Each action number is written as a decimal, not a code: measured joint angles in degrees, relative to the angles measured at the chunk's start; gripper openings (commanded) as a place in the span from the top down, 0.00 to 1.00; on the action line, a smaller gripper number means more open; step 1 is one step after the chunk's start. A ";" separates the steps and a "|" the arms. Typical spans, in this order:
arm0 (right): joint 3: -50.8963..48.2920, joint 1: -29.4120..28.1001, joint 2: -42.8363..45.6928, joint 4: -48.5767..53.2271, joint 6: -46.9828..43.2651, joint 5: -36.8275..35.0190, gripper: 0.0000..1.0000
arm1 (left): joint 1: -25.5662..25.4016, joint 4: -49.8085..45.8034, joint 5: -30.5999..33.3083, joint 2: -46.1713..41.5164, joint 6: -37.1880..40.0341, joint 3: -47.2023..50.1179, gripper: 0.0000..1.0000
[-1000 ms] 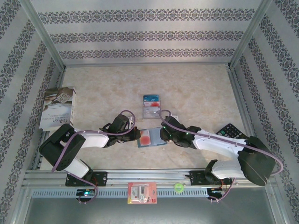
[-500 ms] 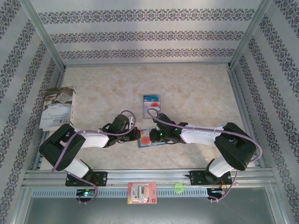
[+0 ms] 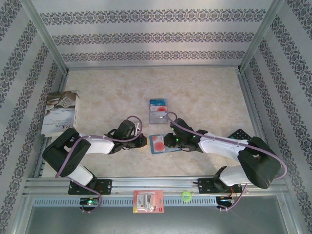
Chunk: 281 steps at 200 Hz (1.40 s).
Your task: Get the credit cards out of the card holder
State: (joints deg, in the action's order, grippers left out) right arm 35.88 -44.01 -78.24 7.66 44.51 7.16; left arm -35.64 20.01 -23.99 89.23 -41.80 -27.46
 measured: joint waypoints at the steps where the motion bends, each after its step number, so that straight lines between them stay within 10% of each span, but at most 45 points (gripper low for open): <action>1: 0.11 0.00 0.00 0.02 -0.04 0.07 0.73 | 0.00 0.00 -0.02 0.02 0.02 -0.02 1.00; 60: 4.81 1.62 -5.57 -2.32 -0.98 7.41 0.75 | 0.09 -0.31 -0.35 -0.02 0.20 -0.28 1.00; 116: 3.91 3.02 -5.64 -2.36 -1.36 8.24 0.75 | -4.22 -6.45 1.79 -6.99 3.30 -4.63 0.78; 281: 1.84 4.90 -8.76 -4.39 -1.51 12.76 0.75 | -6.25 -10.16 3.50 3.13 4.35 -8.94 1.00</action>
State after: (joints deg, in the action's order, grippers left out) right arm 37.71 -39.11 -87.00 3.27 43.00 19.92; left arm -41.89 9.85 -20.49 92.36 -37.45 -36.40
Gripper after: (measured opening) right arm 0.262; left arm 0.063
